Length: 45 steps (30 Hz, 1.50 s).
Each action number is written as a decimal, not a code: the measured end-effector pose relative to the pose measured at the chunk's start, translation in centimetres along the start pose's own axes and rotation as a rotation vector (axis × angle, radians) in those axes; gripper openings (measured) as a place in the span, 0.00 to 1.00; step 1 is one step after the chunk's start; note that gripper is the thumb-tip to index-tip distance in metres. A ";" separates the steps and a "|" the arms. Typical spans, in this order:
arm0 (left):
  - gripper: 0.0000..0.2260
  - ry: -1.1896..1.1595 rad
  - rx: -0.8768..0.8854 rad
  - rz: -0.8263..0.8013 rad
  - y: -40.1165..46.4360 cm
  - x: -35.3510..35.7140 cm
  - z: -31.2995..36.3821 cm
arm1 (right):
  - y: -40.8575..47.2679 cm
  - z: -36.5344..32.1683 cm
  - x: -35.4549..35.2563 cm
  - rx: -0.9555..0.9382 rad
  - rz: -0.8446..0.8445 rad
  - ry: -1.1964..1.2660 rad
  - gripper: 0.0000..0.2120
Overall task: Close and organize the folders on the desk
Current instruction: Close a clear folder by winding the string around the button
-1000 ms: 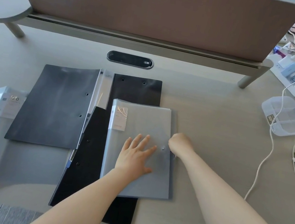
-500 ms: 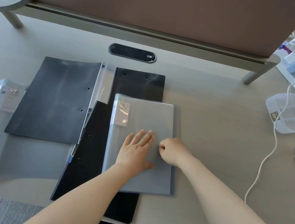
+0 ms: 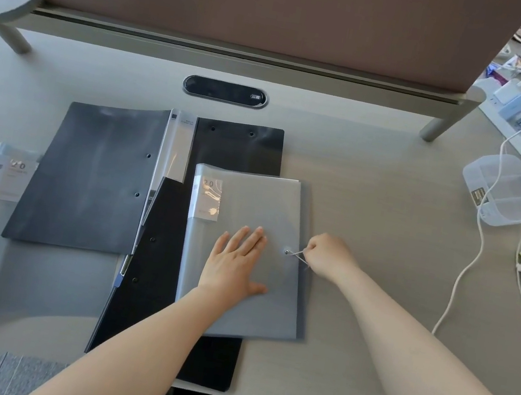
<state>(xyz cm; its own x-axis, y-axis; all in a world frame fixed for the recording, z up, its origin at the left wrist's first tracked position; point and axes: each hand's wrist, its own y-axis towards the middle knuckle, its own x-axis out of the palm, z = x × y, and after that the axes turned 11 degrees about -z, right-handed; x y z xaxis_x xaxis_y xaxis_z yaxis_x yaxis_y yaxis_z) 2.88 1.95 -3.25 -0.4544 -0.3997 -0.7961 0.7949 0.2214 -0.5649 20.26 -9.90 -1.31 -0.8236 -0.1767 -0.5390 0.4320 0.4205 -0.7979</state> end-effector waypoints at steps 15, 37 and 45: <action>0.42 -0.017 0.018 -0.008 -0.1 -0.3 -0.3 | 2.0 -2.6 0.6 -0.146 0.128 0.100 0.10; 0.35 -1.109 -0.712 0.295 -1.6 -3.1 -3.9 | 1.5 0.0 -0.5 0.063 0.139 0.703 0.05; 0.10 -1.218 -0.581 0.246 -1.2 -4.3 -0.1 | 1.2 3.3 -1.5 0.101 0.233 0.622 0.07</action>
<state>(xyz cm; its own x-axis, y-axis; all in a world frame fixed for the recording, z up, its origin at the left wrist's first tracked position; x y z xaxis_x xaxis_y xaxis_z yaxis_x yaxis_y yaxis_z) 3.86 3.48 0.80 0.5499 -0.7510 -0.3655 0.3848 0.6162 -0.6872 23.23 -12.10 -2.32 -0.7503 0.4666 -0.4683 0.6312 0.2949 -0.7174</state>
